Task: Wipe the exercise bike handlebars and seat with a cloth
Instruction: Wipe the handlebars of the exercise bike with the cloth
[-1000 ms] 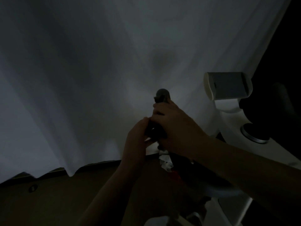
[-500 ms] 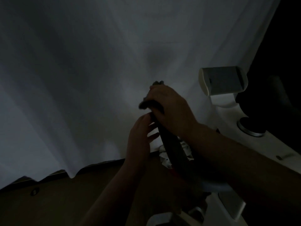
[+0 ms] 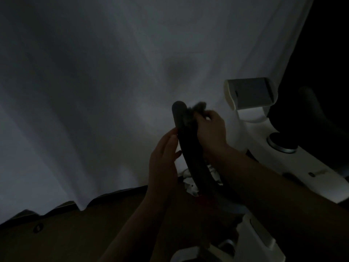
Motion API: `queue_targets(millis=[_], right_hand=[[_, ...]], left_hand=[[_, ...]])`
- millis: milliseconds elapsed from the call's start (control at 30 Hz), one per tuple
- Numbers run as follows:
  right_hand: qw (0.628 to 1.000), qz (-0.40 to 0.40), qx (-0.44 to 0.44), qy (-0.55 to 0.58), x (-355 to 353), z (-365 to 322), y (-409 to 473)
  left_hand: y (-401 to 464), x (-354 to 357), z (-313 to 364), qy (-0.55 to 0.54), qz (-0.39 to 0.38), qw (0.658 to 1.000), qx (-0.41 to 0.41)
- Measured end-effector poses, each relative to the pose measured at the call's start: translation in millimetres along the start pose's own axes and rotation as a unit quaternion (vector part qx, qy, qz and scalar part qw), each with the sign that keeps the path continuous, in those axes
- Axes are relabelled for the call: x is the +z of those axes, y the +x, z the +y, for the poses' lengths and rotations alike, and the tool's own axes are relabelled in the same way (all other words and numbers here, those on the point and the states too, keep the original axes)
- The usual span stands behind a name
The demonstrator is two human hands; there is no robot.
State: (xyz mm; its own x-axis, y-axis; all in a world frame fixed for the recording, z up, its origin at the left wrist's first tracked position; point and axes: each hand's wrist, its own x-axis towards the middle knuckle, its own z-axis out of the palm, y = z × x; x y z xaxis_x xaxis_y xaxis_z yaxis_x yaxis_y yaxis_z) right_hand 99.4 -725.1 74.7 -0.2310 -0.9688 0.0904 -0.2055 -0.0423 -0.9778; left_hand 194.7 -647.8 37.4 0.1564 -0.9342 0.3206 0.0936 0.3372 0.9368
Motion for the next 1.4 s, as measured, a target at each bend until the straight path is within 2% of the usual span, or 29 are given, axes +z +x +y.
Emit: queue_targets(millis=[67,167,233,333,400,500,567,667,867,967,1000,1067,1133,1167,1267,1333,1400], right_hand=[[0.997,-0.03,0.034,-0.068,-15,9,-11],[0.994,-0.068,0.082,0.005,-12,-10,12],[0.996,-0.061,0.051,0.032,2,-20,22],[0.998,-0.046,-0.019,-0.044,6,-5,10],[0.996,-0.071,-0.009,-0.059,0,0,11],[0.989,-0.13,0.064,0.038,5,-16,39],[0.961,-0.194,0.131,0.15,11,-22,51],[0.932,-0.263,0.175,0.18,13,-4,49],[0.94,-0.3,0.138,0.09,-9,11,26],[0.946,-0.274,0.155,0.072,-11,-1,24],[0.954,-0.236,0.162,0.084,-7,-10,26],[0.982,-0.139,0.117,0.051,7,-19,33],[0.998,-0.049,-0.026,-0.035,13,-20,21],[0.992,-0.035,-0.105,-0.063,13,-16,11],[0.964,-0.083,-0.207,-0.143,-2,-6,-19],[0.94,-0.113,-0.216,-0.238,-9,-3,-21],[0.932,-0.1,-0.224,-0.266,-8,-13,-17]], left_hand=[[-3,2,-3,0.024,-0.006,1.0,0.005],[-4,5,-3,0.017,0.009,1.0,-0.007],[-2,5,-1,0.018,0.01,1.0,-0.011],[3,-2,2,0.024,-0.001,1.0,-0.015],[8,-5,3,0.021,0.001,1.0,-0.019],[14,0,2,0.033,0.013,0.999,-0.02],[13,3,0,0.04,0.009,0.999,-0.02],[10,1,-2,0.038,-0.007,0.999,-0.023],[13,-2,-6,0.028,-0.006,0.999,-0.023],[10,0,-7,0.029,0.0,0.999,-0.022],[9,1,-6,0.032,0.001,0.999,-0.024],[8,1,-4,0.034,0.007,0.999,-0.029],[7,0,-2,0.017,0.011,0.999,-0.033],[6,0,-1,0.006,0.012,0.999,-0.033],[1,1,-3,-0.018,0.022,0.999,-0.039],[-5,5,-5,-0.018,0.038,0.998,-0.039],[-7,11,-7,-0.009,0.055,0.998,-0.035]])
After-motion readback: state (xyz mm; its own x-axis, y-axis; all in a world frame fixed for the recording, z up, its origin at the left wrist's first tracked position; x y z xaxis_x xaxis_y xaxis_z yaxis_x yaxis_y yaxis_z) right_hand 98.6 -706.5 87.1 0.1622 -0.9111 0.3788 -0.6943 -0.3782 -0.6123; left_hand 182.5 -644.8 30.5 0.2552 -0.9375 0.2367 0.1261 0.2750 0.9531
